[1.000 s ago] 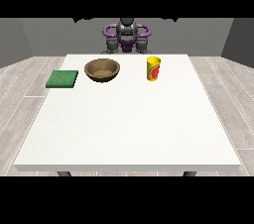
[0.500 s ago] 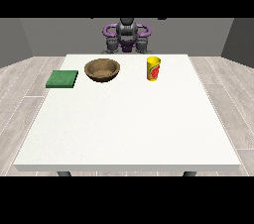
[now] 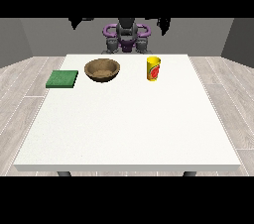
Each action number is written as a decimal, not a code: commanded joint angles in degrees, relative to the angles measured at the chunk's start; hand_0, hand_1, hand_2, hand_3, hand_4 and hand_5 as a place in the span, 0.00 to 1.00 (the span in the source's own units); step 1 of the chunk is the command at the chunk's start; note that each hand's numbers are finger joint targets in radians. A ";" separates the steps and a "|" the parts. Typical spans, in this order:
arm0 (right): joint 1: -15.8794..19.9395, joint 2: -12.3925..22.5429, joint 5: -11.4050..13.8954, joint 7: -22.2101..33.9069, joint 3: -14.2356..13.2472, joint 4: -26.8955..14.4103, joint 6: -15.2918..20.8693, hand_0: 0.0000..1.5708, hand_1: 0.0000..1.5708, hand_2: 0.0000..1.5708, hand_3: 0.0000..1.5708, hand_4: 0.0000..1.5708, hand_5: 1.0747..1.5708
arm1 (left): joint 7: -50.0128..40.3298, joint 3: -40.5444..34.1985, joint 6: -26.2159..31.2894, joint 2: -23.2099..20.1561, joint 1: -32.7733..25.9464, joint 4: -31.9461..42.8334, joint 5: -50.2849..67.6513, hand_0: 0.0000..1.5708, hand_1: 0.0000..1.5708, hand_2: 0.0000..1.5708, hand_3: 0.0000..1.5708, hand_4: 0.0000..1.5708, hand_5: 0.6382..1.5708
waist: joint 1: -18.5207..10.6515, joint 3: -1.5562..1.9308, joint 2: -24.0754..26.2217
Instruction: Pick the cup and pour the ball into the bowl, then pick the bowl and place it on the pad
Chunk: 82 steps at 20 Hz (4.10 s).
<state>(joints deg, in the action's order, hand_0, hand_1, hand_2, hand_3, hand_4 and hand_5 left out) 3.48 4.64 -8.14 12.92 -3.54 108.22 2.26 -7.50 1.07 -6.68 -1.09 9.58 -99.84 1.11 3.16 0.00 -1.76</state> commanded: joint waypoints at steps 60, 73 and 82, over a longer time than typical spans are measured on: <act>6.06 18.99 -15.38 -14.21 -20.73 -39.72 -25.02 0.00 0.00 0.00 0.00 0.44 0.98 | -7.15 21.54 -27.86 0.96 38.77 70.87 -58.10 0.87 0.87 1.00 1.00 0.92 0.97 | 3.01 0.12 3.88; 11.17 15.24 -13.14 -13.07 -16.26 -42.81 -23.21 0.00 0.00 0.00 0.18 0.44 0.96 | -27.82 38.07 -6.41 1.08 49.72 72.03 -74.74 0.77 0.77 1.00 1.00 0.67 1.00 | 6.69 0.06 6.74; 12.50 15.65 -10.70 -14.80 -16.10 -46.58 -21.22 0.00 0.00 0.00 0.11 0.45 0.96 | -27.14 44.00 11.26 1.09 48.48 58.66 -74.25 0.00 0.00 0.73 1.00 0.71 1.00 | 4.88 0.02 7.83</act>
<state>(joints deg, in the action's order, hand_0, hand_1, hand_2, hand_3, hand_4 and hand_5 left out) 16.28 20.62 -19.91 -1.58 -19.84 62.38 -20.44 -36.26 44.74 -2.49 0.00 56.89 -37.31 -73.46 9.37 0.04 4.85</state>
